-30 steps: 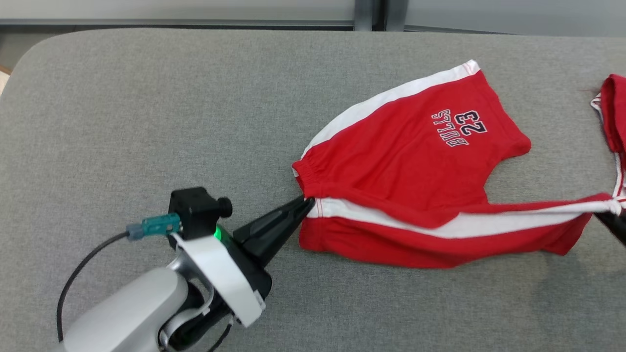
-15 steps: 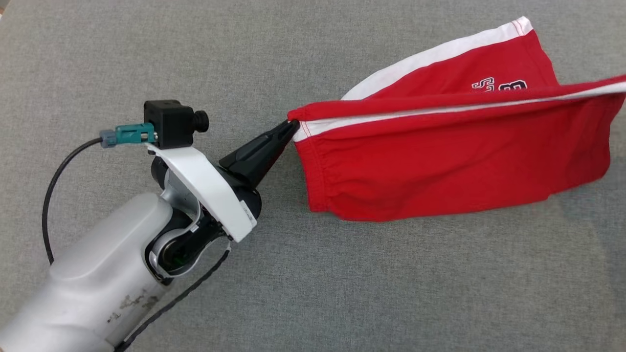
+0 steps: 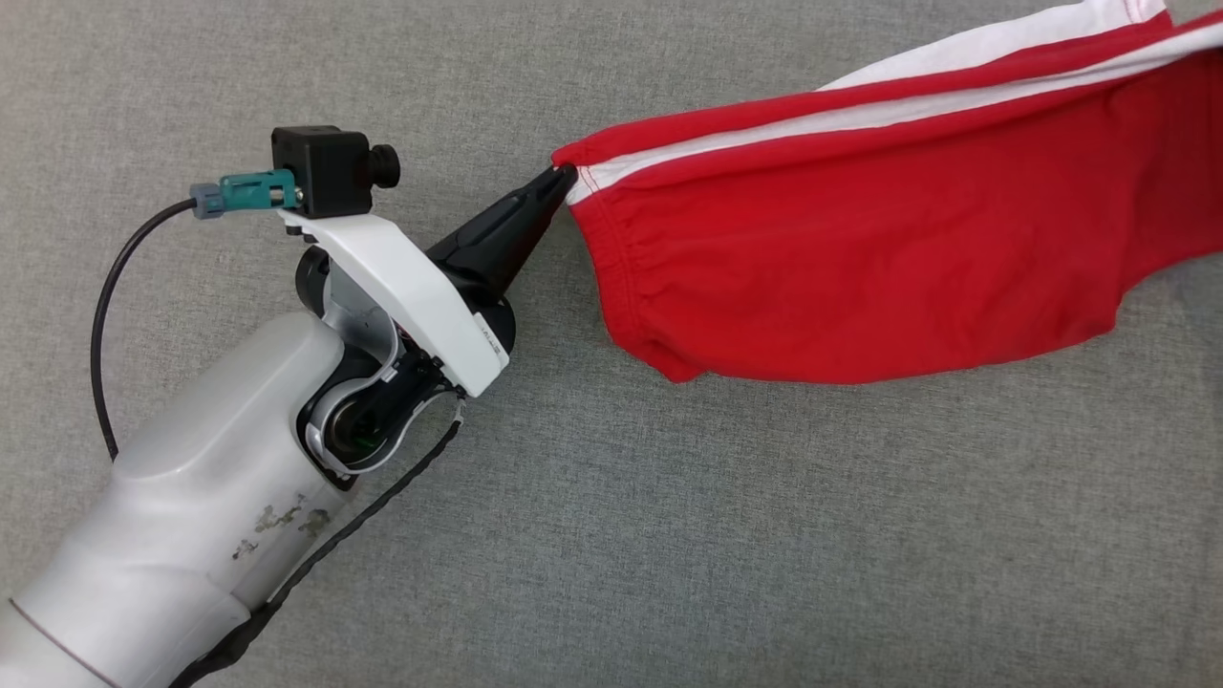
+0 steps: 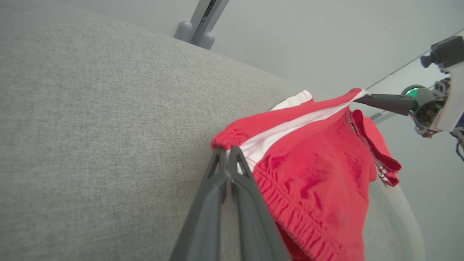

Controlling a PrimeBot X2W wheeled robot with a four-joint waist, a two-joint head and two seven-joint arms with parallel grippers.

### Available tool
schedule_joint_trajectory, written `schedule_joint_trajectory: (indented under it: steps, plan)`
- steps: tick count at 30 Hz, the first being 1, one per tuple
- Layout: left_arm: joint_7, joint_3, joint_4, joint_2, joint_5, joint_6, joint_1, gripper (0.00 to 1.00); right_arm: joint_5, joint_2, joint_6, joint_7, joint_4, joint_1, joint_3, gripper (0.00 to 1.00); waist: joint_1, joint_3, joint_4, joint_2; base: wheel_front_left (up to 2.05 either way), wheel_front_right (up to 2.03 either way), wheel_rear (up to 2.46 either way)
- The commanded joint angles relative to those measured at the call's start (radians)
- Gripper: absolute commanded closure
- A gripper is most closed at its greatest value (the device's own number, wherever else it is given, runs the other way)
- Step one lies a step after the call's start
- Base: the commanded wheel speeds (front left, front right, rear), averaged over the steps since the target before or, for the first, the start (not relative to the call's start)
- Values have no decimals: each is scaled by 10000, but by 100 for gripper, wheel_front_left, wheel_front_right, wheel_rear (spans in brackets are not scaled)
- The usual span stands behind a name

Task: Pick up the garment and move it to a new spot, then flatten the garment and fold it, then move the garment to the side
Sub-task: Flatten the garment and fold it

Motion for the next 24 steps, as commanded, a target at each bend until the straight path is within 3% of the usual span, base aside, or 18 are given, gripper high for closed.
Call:
schedule_joint_trajectory:
  steps: [1,2,3,4,6,7,13,16,19,22,23,24]
  plan:
    - [-103,6,126,7,40,-10,-187,100,-61,-1,-22,-148,158,-233,155,100,0,62,35,0,0,0,0]
    - [-155,-15,202,-10,68,-10,-209,100,-136,0,-22,-292,247,-401,293,100,0,85,38,0,0,0,0]
    - [-214,-25,271,-54,24,-9,-207,100,-171,23,-21,-474,324,-547,409,68,0,103,38,0,0,0,0]
    - [-314,8,376,-67,-1,-11,-205,100,-183,66,-22,-701,422,-658,488,0,0,115,36,0,0,0,0]
    - [-425,-29,545,-87,19,-11,-210,22,-180,116,-22,-1161,597,-753,643,0,0,103,23,0,0,0,0]
    - [-533,-13,640,-101,73,-11,-200,0,-159,124,-22,-1428,689,-762,672,0,0,80,22,0,0,0,0]
    - [-1205,-82,890,-15,395,-9,179,0,179,-25,-21,-3006,975,-75,521,0,0,-267,-51,0,0,0,0]
    - [-2037,-113,823,137,1174,376,446,0,403,-54,-21,-4223,1054,723,129,0,0,-565,-140,0,0,0,0]
    - [-2492,248,507,242,2361,1313,946,0,679,127,-19,-5548,1070,1915,-407,0,0,-905,-227,0,0,0,0]
    - [-2541,1770,-622,-48,4057,2415,1966,0,844,405,-15,-6712,1117,3220,-927,0,0,-1238,-301,0,0,0,0]
    - [-2521,2591,-1468,-328,5268,2965,3019,0,999,732,-15,-7287,1162,3997,-1141,0,0,-1438,-344,0,0,0,0]
    - [-2522,2933,-1883,-457,5833,3187,3470,0,1098,897,-15,-7497,1214,4326,-1250,0,0,-1535,-347,0,0,0,0]
